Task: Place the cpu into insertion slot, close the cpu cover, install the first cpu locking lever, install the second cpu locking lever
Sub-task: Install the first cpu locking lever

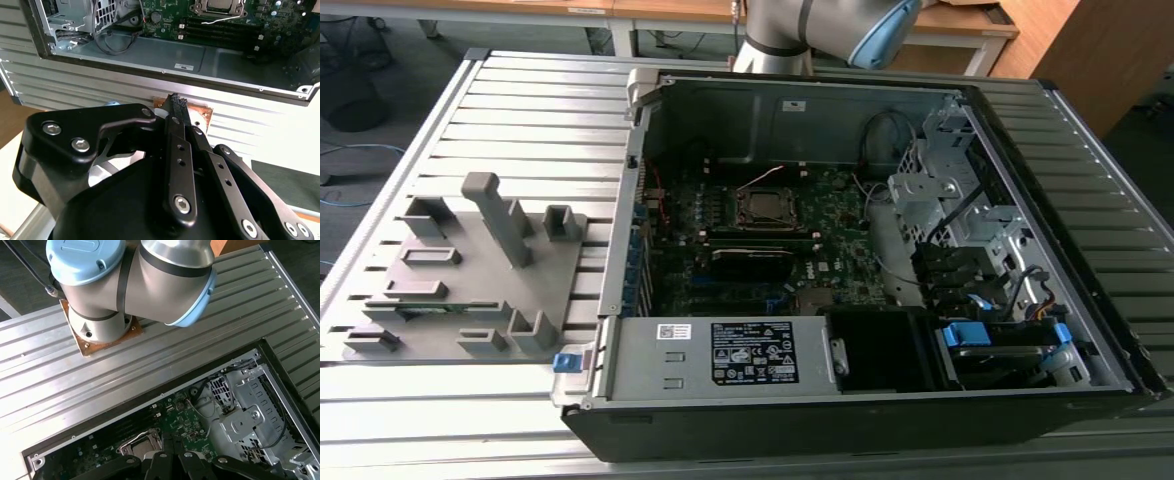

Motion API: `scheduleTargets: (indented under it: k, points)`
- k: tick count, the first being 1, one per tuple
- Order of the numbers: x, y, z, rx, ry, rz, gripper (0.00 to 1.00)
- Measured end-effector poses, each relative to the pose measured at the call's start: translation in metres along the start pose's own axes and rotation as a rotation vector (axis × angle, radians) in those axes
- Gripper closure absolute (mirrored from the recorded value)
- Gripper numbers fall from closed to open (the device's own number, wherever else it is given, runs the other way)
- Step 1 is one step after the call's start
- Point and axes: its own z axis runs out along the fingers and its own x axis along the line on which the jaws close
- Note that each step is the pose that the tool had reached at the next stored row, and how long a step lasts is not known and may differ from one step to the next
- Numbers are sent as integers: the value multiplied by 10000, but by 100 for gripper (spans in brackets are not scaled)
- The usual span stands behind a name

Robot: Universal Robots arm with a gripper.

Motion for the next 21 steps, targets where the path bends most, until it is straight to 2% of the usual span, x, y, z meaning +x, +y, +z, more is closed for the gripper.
scheduleTargets:
  k: [4, 21]
  points:
    - [1, -2, 8, -2, 0, 0, 89]
    - [48, -91, 301, 3, -3, -1, 89]
